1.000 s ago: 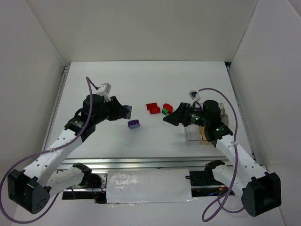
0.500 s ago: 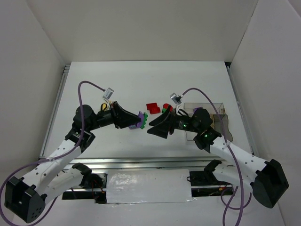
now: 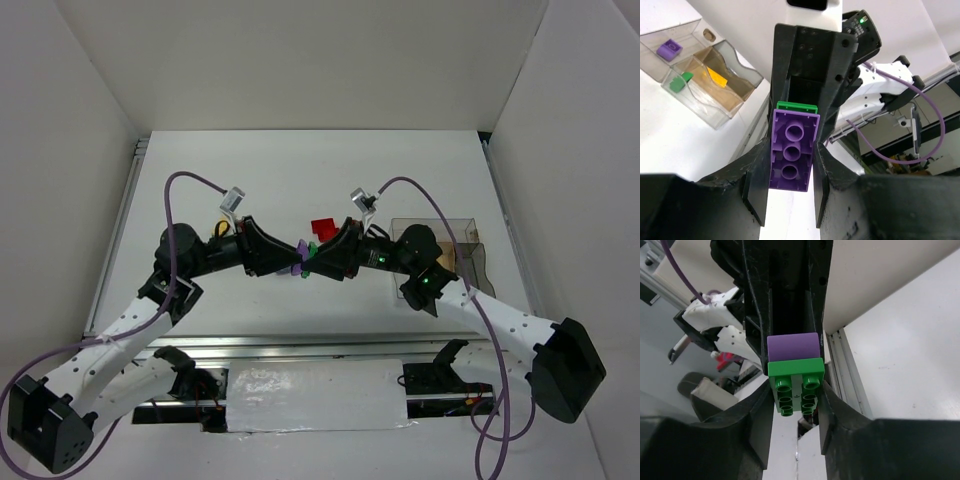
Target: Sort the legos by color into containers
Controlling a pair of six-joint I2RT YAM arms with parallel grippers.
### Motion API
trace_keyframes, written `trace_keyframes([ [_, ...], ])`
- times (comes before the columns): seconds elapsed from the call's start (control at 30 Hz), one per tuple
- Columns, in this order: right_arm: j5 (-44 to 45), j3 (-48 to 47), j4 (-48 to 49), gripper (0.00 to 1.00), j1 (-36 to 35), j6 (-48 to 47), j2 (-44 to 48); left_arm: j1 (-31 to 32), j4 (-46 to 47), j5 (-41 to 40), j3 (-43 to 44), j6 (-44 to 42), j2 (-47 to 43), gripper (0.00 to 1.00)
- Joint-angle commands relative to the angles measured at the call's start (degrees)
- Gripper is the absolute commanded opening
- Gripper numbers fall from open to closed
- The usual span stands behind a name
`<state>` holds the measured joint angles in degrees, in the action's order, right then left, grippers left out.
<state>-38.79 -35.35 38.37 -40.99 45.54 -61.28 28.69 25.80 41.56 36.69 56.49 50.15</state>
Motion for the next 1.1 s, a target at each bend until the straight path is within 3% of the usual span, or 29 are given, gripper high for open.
trace_keyframes([
  [0.0,-0.1,-1.9,4.1,0.0,-0.5,-1.3,-0.1,0.3,-3.5,-1.1,2.9,-4.6,-0.9,0.0],
  [0.2,2.7,2.2,-1.2,0.0,0.3,-6.2,3.6,0.3,-18.3,-11.5,7.6,-12.7,-4.7,0.0],
  [0.33,2.8,4.0,-2.7,0.0,1.9,-7.4,4.9,0.2,-19.0,-13.6,8.3,-13.7,-6.2,0.0],
  [0.5,7.7,5.1,-16.3,0.0,9.3,-9.8,9.8,0.2,-22.3,-16.0,9.1,-15.4,-7.1,0.0],
  [0.6,20.8,2.9,-34.6,0.0,18.3,-7.6,12.0,0.2,-25.4,-17.9,9.2,-16.8,-7.3,0.0],
  [0.63,30.9,2.1,-39.5,0.0,20.3,-6.5,12.3,0.2,-25.6,-18.4,9.1,-16.9,-7.4,0.0],
  [0.67,35.2,1.3,-47.9,0.0,23.6,-5.3,12.5,0.1,-25.6,-18.6,8.8,-17.2,-7.4,0.0],
  [0.73,44.8,0.8,-54.7,0.0,26.0,-4.3,13.4,0.1,-25.6,-18.6,8.1,-17.0,-7.4,0.0],
  [0.9,52.6,1.7,-59.4,0.01,29.0,-3.3,13.5,0.1,-25.1,-19.0,7.7,-16.4,-6.2,0.0],
  [1.03,53.5,3.2,-59.9,0.03,29.8,-3.3,12.8,0.1,-25.6,-19.3,8.7,-17.1,-4.6,0.0],
  [1.07,52.9,4.1,-59.7,0.07,29.7,-3.3,13.3,0.1,-26.9,-19.5,8.8,-17.4,-4.2,0.0],
])
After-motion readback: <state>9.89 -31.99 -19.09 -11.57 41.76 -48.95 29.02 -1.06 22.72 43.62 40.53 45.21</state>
